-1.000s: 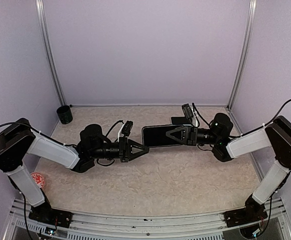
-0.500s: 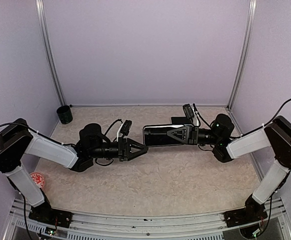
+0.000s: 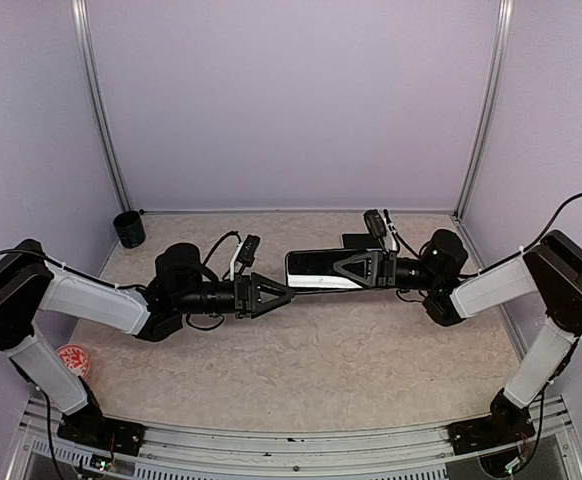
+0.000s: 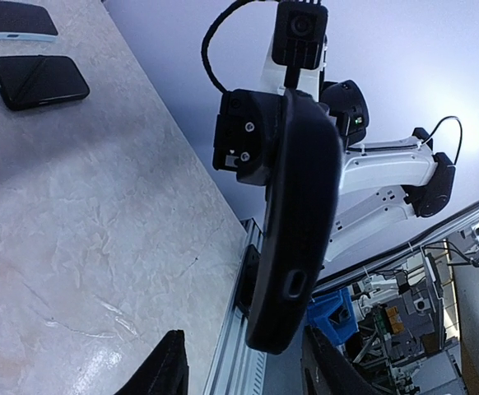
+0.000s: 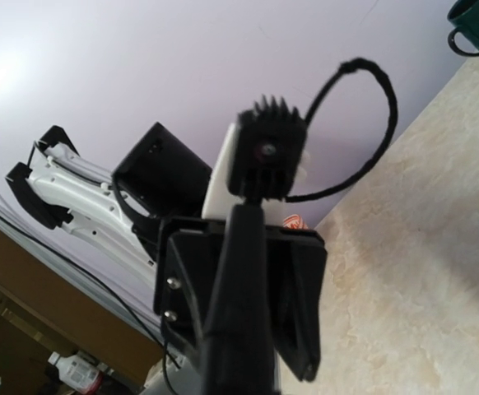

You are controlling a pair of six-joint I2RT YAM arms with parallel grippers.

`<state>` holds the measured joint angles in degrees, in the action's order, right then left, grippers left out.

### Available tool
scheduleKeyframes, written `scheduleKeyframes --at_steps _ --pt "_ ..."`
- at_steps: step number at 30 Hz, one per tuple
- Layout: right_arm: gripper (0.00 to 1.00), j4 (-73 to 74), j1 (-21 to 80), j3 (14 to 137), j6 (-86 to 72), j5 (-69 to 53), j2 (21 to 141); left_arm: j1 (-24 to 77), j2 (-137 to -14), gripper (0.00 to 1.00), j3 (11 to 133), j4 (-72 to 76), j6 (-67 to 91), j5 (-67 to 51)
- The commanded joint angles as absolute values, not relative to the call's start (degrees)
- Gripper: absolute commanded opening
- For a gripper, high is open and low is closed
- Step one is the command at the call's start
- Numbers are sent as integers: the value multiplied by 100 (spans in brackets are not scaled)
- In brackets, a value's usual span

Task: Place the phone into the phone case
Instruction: Press the phone against the phone case.

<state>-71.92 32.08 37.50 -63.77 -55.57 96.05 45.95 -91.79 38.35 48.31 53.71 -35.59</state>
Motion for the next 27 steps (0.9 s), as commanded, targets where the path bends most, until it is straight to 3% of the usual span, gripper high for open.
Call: scheduleKeyframes --at_steps 1,13,16,23,27 --pt "6 -7657 3199 3858 -6451 -5594 9642 4588 -9214 46 4041 5103 5316 -3625" --pt "7 -7425 3282 3849 -6178 -5508 9711 4631 -9450 41 4157 5315 5500 -3718" --pt "7 -7300 3319 3852 -6053 -5502 9691 4627 -9485 33 4136 5414 5554 -3709" --pt "7 -7095 3327 3747 -5865 -5517 9599 4638 -9592 2 4092 5646 5678 -3722" --pt "7 -7418 3222 3656 -6125 -5584 9668 4641 -9603 0 4042 5848 5701 -3839"
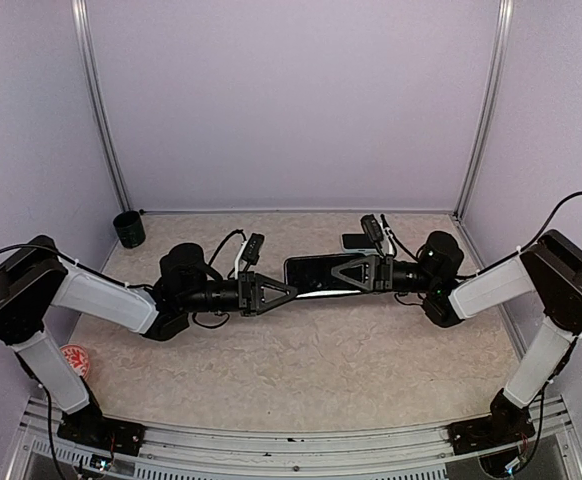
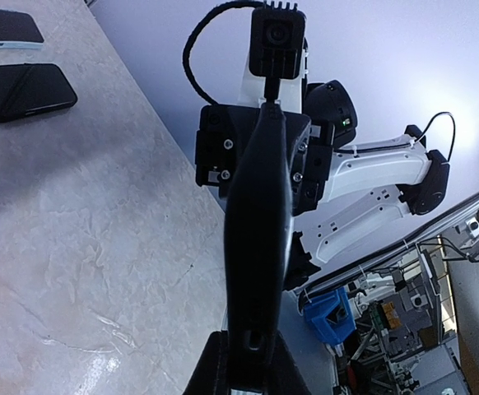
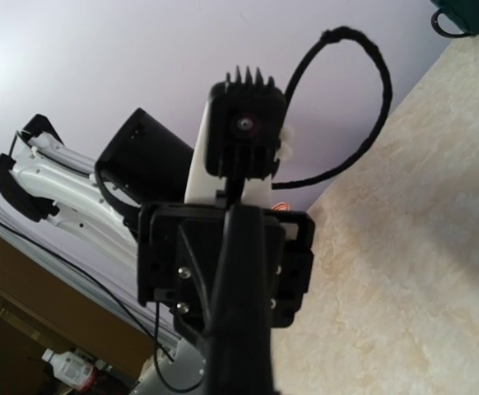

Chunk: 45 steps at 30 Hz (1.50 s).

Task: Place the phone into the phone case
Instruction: Press the phone against the phone case.

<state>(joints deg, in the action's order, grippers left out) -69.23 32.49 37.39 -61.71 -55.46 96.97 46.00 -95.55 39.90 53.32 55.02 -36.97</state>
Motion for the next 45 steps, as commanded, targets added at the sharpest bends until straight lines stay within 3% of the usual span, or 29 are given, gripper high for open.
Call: scheduleKeyframes --at_steps 1,7,12,19,27,37,45 --pt "6 -7632 3165 3630 -6327 -5620 9725 4641 -9585 0 4024 5913 5702 -3905" --pt "6 -8312 2901 3612 -6809 -5813 10022 4629 -9489 0 3912 6128 5753 -4069" --pt "5 -6779 2946 3738 -5584 -5599 9649 4596 -9389 1 4173 4590 5505 -3334" --pt "5 -5587 2997 3819 -4748 -5312 9250 4601 -9383 28 4214 4510 5534 -3178" --pt "5 -6031 2997 3833 -5219 -5716 9237 4406 -9173 45 4133 4537 5289 -3288" --pt "6 -6087 3062 3983 -5677 -6364 9246 4188 -8980 54 4470 4088 4684 -3529" --pt "6 -6240 3173 4008 -5799 -6390 9332 4342 -9194 55 4773 3884 4481 -3745"
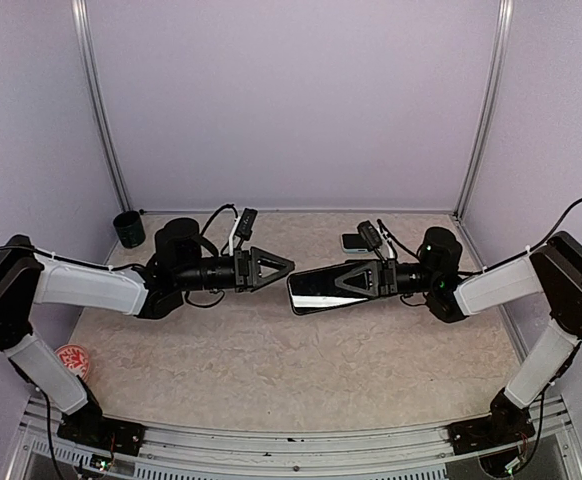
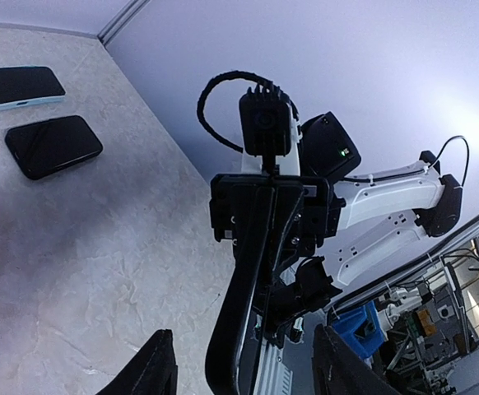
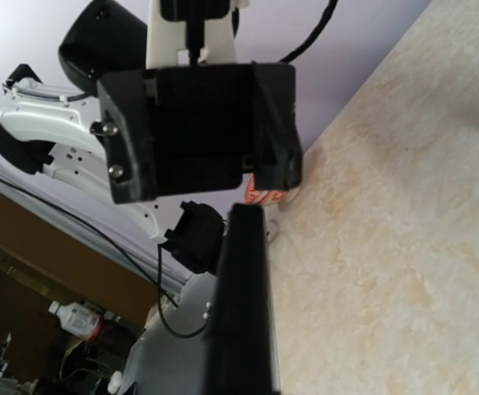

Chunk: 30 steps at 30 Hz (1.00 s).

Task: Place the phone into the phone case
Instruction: Press the phone against the phone case.

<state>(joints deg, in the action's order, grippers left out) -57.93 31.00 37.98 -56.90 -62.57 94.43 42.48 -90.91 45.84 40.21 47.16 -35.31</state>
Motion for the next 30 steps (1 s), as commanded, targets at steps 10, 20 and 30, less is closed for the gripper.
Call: scheduleKeyframes --at_steps 10,20,30 --pt "6 -6328 3208 4084 -5855 -6441 9411 4469 -9303 47 4857 3807 4387 -3917" --pt "6 -6132 3223 4061 -5615 -6649 9602 4457 -9380 1 4823 4241 4633 -3900" --pt "5 -5277 3226 4137 -5172 -6492 9564 4473 -9181 8 4904 3272 4108 -3126"
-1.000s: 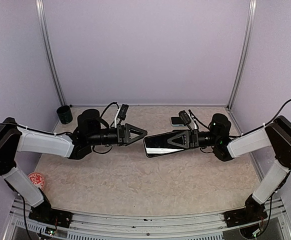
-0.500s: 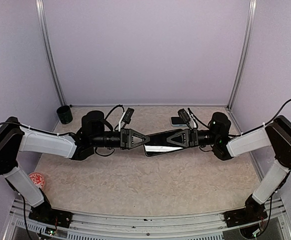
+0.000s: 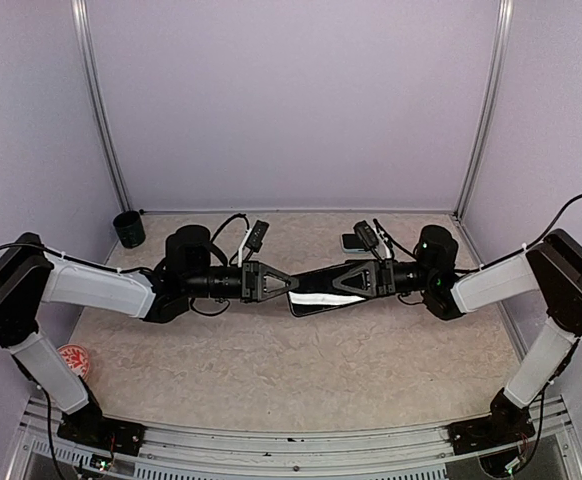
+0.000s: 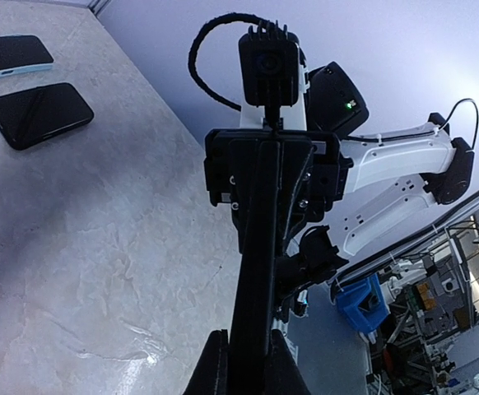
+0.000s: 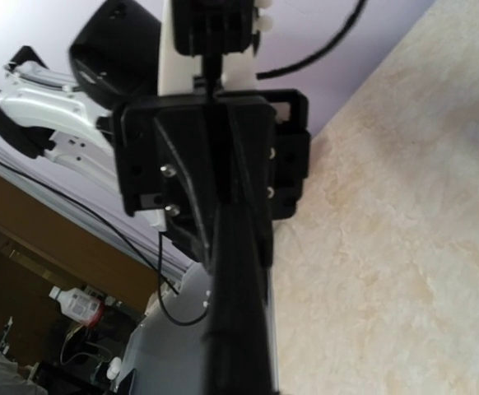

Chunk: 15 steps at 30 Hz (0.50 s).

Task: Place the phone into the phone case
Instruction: Press the phone against the phone case.

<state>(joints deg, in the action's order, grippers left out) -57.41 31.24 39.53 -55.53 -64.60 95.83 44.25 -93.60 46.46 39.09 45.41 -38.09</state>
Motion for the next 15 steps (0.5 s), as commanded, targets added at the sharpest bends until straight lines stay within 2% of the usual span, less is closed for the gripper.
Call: scheduleKeyframes --at_steps 1,7,12,15 --pt "6 -5163 3223 4170 -5098 -6457 9539 4474 -9151 12 4926 3175 4056 -3090" --pt "5 -4904 3226 4286 -4912 -6335 9398 4466 -8958 44 4774 3204 4140 -3059" --pt "5 -5105 3226 4306 -5011 -6314 9302 4426 -8888 58 4557 3483 4350 -3164" --pt "5 -5240 3217 4305 -5076 -6258 9248 4423 -8882 61 4506 3495 4376 -3193"
